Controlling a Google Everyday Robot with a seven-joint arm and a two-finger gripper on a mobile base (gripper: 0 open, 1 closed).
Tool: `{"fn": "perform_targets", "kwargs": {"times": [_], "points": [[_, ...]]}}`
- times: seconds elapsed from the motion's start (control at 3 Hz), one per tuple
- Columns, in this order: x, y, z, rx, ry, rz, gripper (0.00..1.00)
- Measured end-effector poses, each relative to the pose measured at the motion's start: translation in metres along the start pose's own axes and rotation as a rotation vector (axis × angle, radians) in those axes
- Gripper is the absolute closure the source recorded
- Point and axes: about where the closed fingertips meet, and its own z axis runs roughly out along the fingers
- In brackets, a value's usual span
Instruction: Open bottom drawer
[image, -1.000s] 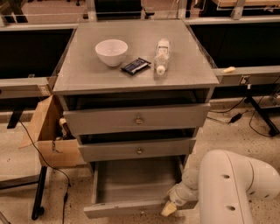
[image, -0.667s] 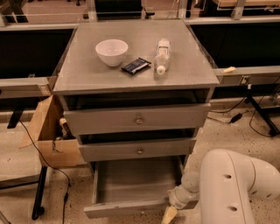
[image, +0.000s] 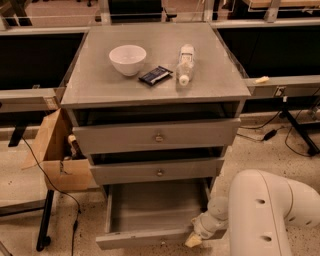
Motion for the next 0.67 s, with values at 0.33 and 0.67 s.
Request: {"fn": "perform_targets", "kwargs": {"times": [0.33,0.67], "points": [[-0.0047,-0.0072,-0.0012,0.0,0.0,0.0,0.72],[-0.0057,-0.0095,-0.0019,-0.001,0.001,0.001,1.0]]}}
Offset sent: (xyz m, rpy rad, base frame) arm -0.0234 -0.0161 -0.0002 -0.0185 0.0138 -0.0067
